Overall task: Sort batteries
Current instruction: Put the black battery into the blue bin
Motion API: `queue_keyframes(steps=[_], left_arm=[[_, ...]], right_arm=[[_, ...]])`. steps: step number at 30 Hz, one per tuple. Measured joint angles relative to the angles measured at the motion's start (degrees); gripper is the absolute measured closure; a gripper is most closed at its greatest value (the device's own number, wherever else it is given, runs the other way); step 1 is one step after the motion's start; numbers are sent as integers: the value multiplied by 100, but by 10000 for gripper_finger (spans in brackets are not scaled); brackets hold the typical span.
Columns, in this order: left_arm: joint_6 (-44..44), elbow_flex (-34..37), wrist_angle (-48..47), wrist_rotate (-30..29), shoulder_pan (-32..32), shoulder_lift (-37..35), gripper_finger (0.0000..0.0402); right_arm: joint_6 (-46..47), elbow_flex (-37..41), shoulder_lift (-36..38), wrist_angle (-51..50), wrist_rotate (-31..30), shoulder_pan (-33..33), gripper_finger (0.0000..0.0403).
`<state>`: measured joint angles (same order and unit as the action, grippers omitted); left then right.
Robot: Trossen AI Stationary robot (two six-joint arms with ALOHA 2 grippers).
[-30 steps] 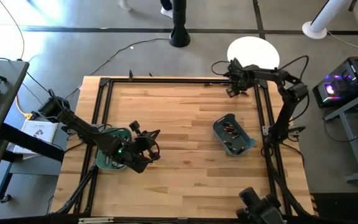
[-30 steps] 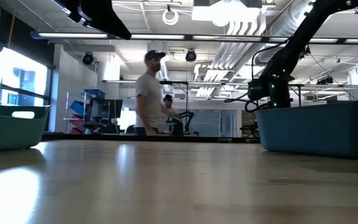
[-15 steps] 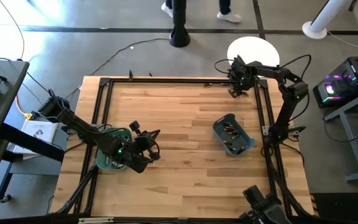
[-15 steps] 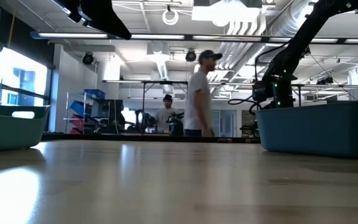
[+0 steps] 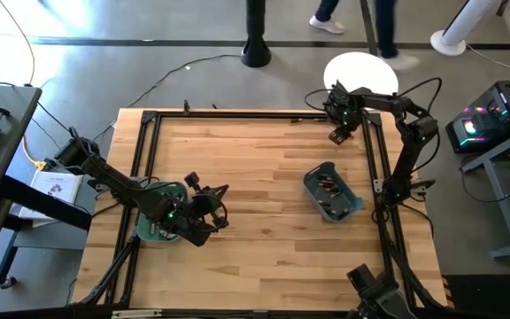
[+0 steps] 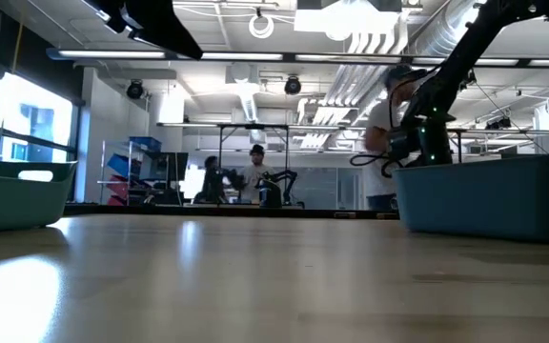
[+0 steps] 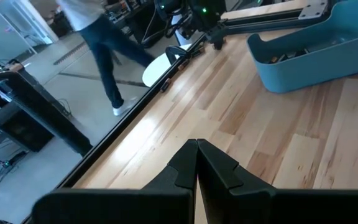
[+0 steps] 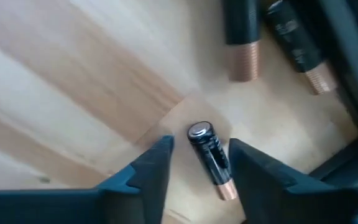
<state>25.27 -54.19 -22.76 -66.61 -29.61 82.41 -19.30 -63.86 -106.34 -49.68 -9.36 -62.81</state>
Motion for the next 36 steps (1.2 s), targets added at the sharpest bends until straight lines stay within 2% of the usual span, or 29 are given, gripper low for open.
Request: queue_keyframes(steps=[7, 11, 20, 27, 31, 36], left_arm=[[-139, 0, 50, 0, 0, 0, 399], [-139, 0, 47, 0, 0, 0, 399], [-198, 0, 43, 0, 0, 0, 399], [-196, 0, 40, 0, 0, -2, 399], [-195, 0, 37, 0, 0, -2, 399], [-190, 0, 37, -2, 0, -2, 399]], right_arm=[[-287, 4, 3, -104, 295, -52, 352], [-258, 4, 15, 17, 388, -23, 383], [751, -251, 81, 444, 329, 140, 384], [1175, -382, 1080, 323, 385, 566, 384], [1367, -374, 1894, -5, 168, 1221, 384], [1812, -374, 2946, -505, 47, 2665, 384]])
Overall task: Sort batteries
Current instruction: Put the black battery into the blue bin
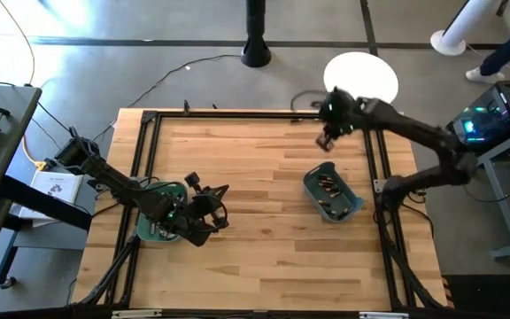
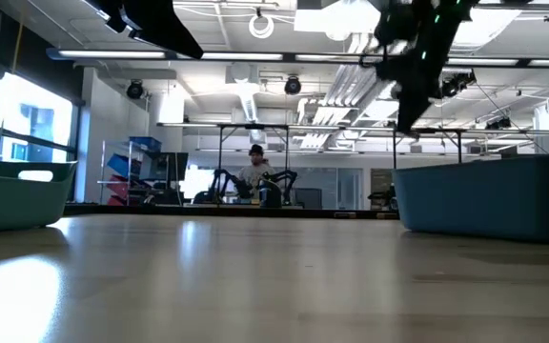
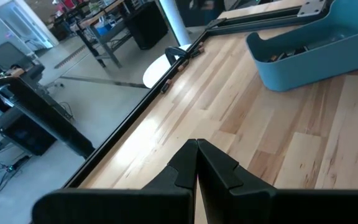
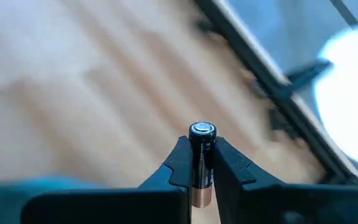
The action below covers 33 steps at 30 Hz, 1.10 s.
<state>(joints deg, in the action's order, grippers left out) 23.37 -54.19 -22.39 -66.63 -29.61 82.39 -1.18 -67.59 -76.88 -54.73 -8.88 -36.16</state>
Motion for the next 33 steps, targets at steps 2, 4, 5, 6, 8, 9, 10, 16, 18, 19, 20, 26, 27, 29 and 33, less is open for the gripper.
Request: queue_keyframes(steps=[2, 4, 5, 6, 8, 9, 10, 16, 18, 19, 20, 26, 27, 29, 33], left_arm=[[5, 0, 0, 2, -4, 0, 399], [18, 0, 2, 2, -9, 0, 399], [21, 0, 0, 2, -9, 0, 399], [31, 0, 0, 2, -9, 0, 399], [59, 0, 2, 16, -9, 0, 399], [60, 0, 4, 46, -9, 0, 399], [60, 0, 4, 56, -9, 0, 399], [67, 0, 4, 176, -9, 0, 399], [66, 0, 4, 190, -9, 0, 399], [65, 0, 4, 190, -9, 0, 399], [58, 0, 4, 194, -9, 0, 399], [56, 0, 4, 199, -9, 0, 399], [56, 0, 4, 199, -9, 0, 399], [56, 0, 4, 199, -9, 0, 399], [58, 0, 7, 199, -9, 0, 399]], right_arm=[[337, -2, 332, -228, 20, 682, 384], [826, -2, 570, -542, 156, 1343, 384], [1116, 0, 645, -722, 258, 1671, 384], [1445, -2, 694, -915, 354, 2004, 384], [2215, 0, 724, -1215, 404, 2649, 384], [2616, 0, 719, -1367, 376, 2950, 384], [2963, 12, 700, -1469, 304, 3241, 384], [4113, 1184, 676, -1160, 521, 4183, 384], [4270, 1731, 673, -806, 618, 4206, 384], [4320, 1958, 674, -504, 710, 4188, 384], [4342, 2150, 675, -169, 854, 4153, 384], [4436, 3043, 673, 1134, 1502, 3817, 384], [4445, 3123, 675, 1129, 1499, 3748, 384], [4399, 3274, 675, 1159, 1502, 3618, 384], [4278, 3457, 676, 1283, 1521, 3463, 384]])
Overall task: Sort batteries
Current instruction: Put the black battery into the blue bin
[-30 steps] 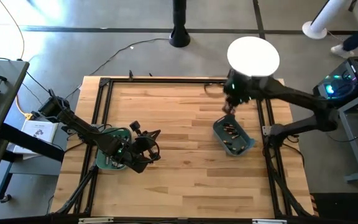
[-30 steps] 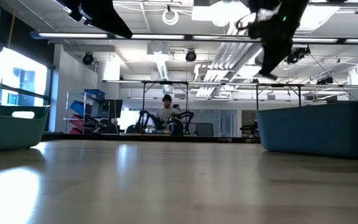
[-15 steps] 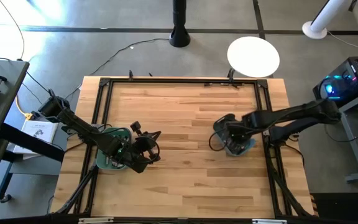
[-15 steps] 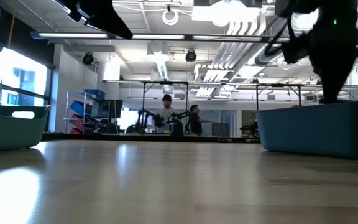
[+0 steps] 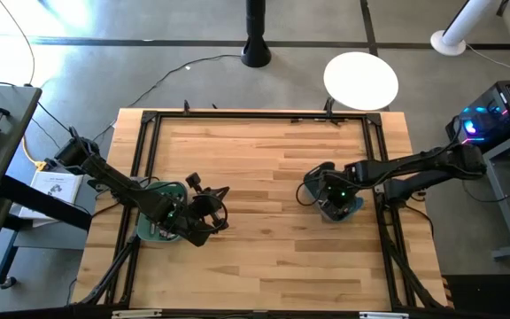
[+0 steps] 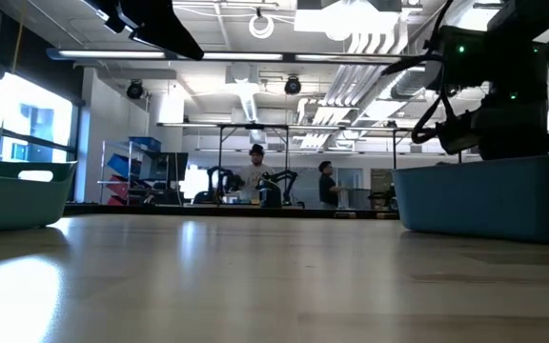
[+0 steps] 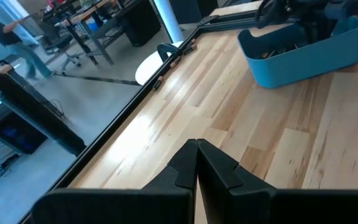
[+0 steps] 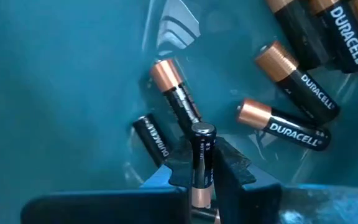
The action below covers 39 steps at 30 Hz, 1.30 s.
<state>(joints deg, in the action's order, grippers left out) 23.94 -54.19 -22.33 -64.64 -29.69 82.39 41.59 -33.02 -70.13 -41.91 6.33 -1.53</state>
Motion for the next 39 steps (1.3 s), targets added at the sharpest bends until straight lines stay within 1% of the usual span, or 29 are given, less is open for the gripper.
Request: queue_keyframes(steps=[3, 6, 11, 14, 16, 19, 21, 23, 26, 28, 31, 34, 37, 39], left_arm=[[-2, 0, 6, 0, 0, 0, 399], [-4, 0, 35, 0, 0, 0, 399], [-4, 0, 42, 0, 0, 0, 399], [-6, 0, 42, 0, 0, 0, 399], [-7, 0, 42, 0, 0, 0, 399], [-7, 0, 42, 0, 0, 0, 399], [-7, 0, 42, 0, 0, 0, 399], [-7, 0, 42, 0, 0, 0, 399], [-4, 0, 42, 0, 0, 0, 399], [-2, 0, 42, 0, 0, 0, 399], [-2, 0, 42, 0, 0, 0, 399], [-4, 0, 43, 0, 0, 0, 399], [-7, 0, 39, 0, 4, 0, 399], [-41, 2, 41, 0, 4, 0, 399]], right_arm=[[-155, 20, 0, -8, 2, -39, 379], [-126, 20, 0, -5, 4, -38, 356], [-213, -92, 0, -147, 27, -38, 281], [-327, -547, 0, -624, 87, -38, 239], [-457, -996, 0, -1109, 39, -45, 221], [-672, -1773, 2, -1732, -422, -119, 210], [-850, -2275, 7, -2046, -1066, -241, 210], [-1127, -2645, 7, -2100, -1694, -453, 210], [-1804, -2815, 9, -1983, -2208, -1069, 211], [-2212, -2656, 9, -1603, -2253, -1699, 211], [-2768, -2192, -60, -829, -2056, -2799, 211], [-3090, -1830, -310, 176, -1643, -3790, 206], [-3319, -1766, -805, 774, -1046, -4558, 189], [-3467, -1852, -1194, 847, -1015, -4915, 172]])
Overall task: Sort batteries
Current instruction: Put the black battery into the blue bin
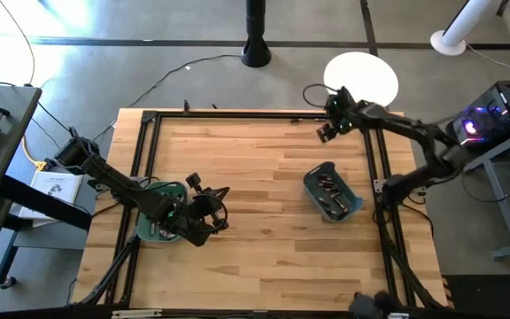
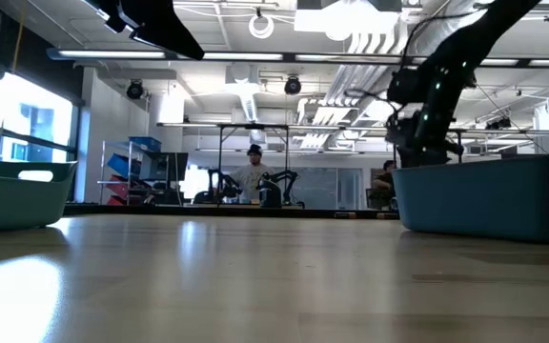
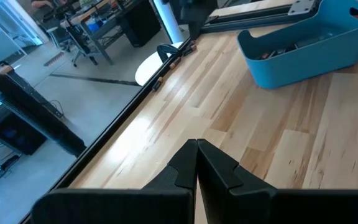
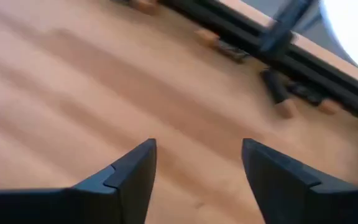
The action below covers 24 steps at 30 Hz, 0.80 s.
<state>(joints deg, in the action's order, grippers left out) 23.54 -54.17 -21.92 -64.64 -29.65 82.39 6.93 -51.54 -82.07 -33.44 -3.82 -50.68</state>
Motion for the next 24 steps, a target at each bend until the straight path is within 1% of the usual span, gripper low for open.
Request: queue_keyframes(steps=[3, 8, 12, 17, 20, 24], left_arm=[[4, 0, -2, 0, 0, 0, 399], [33, 0, -2, 0, 0, 0, 399], [34, 0, -1, 0, 0, 0, 399], [34, -1, -2, 0, 0, 0, 399], [34, 0, 0, 0, 0, 0, 399], [34, 0, 15, 0, 0, 0, 399]], right_arm=[[-220, -192, -538, 123, -192, -387, 152], [-536, -430, -1227, 176, -229, -714, 146], [-715, -490, -1562, 307, -329, -854, 146], [-848, -498, -1736, 534, -360, -993, 146], [-985, -500, -1820, 529, -196, -1104, 148], [-1192, -507, -1942, 512, 333, -1215, 166]])
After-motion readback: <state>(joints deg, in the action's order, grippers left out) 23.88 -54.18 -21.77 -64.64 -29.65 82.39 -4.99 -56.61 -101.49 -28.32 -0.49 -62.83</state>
